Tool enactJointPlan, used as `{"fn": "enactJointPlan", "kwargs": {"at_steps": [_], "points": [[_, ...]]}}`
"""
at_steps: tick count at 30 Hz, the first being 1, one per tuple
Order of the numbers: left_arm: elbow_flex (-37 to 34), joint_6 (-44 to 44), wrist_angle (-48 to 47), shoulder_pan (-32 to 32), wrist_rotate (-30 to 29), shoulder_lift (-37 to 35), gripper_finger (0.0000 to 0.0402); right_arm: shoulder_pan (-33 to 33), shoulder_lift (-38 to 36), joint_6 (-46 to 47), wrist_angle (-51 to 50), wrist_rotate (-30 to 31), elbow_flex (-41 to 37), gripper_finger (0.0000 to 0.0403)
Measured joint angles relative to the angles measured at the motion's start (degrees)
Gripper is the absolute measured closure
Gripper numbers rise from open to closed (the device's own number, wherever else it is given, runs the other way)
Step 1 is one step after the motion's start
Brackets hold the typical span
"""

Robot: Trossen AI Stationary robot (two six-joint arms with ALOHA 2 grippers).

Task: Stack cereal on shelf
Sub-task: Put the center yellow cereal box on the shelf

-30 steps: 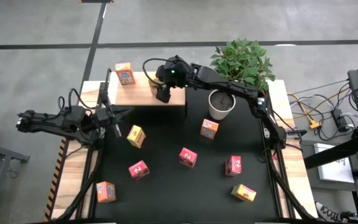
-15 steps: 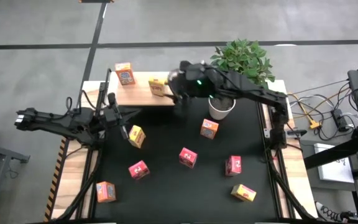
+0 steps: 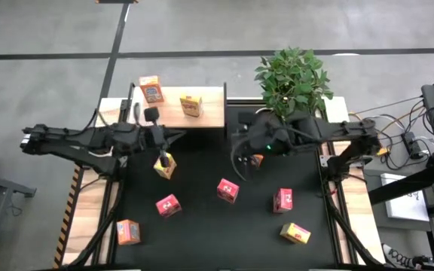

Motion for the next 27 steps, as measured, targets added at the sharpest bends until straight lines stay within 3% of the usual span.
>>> {"fn": "enactJointPlan", "kwargs": {"at_steps": [4, 11, 18, 27], "points": [[7.40, 0.49, -9.76, 2.04, 0.03, 5.28, 0.0402, 3.49, -6.22, 2.19, 5.35, 5.11, -11.40, 0.0359], [15.45, 3.50, -17.22, 9.03, 0.50, 11.98, 0.0402, 6.51, -17.47, 1.45, 19.74, 5.16, -30.22, 0.0374], [18.45, 6.06, -17.40, 17.90, 10.24, 15.43, 0.0402, 6.76, -28.80, -2.93, 34.36, 4.55, -47.54, 0.0376], [19.27, 7.59, -13.21, 28.75, 10.60, 21.80, 0.0402, 6.74, -39.69, -8.96, 50.22, 1.95, -62.65, 0.0376]]}}
